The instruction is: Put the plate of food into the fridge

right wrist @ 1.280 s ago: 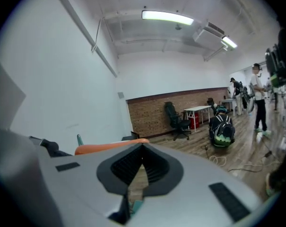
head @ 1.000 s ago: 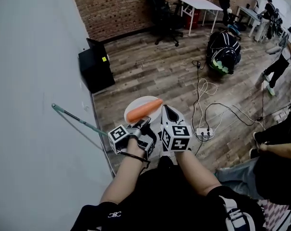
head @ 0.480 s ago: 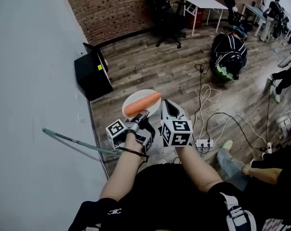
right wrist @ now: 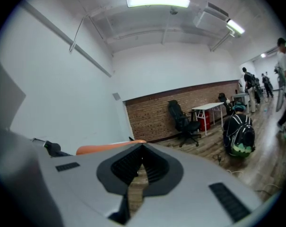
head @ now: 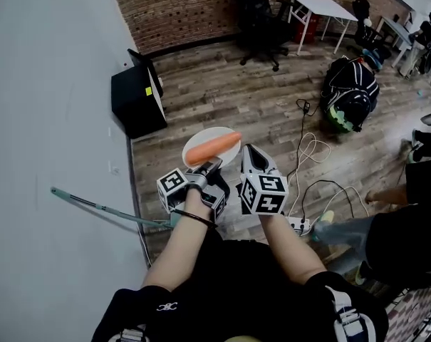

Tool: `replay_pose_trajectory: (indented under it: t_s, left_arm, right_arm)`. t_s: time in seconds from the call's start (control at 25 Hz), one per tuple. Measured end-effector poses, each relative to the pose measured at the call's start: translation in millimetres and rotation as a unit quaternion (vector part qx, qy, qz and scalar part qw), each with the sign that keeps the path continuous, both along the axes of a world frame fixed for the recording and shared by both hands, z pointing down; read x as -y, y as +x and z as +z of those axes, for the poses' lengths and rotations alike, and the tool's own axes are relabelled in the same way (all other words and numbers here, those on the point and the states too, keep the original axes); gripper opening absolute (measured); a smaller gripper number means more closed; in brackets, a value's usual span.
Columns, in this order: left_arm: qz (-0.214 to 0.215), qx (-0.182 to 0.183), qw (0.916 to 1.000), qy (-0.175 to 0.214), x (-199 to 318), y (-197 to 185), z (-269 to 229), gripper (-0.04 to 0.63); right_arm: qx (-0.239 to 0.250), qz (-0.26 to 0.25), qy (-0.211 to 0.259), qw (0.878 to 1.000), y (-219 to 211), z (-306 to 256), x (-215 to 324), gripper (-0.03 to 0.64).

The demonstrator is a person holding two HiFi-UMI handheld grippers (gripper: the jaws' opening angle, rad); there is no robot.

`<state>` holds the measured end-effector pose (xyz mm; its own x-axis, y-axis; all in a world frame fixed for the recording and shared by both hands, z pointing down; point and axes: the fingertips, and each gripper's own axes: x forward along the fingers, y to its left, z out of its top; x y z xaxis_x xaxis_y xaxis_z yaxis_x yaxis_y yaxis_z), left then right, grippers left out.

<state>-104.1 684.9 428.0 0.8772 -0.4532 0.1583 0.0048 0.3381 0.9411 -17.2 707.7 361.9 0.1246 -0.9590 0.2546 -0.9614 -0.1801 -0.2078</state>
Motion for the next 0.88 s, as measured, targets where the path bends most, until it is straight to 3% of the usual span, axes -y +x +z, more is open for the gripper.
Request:
replay_pose_trajectory:
  t_s: [0.36, 0.88]
  left_arm:
    - [-0.002, -0.006, 1.0, -0.002, 71.3, 38.6, 8.8, 0.02]
    - [0.005, -0.014, 0.9999, 0.005, 261.6, 101.6, -8.0, 0.02]
  right_arm:
    - [0.004, -0.006, -0.007, 1.0, 34.8, 12.9, 67.7, 0.013]
    - [-0.001, 0.007, 0.0, 1.0, 100.1, -6.5, 252.8, 0.014]
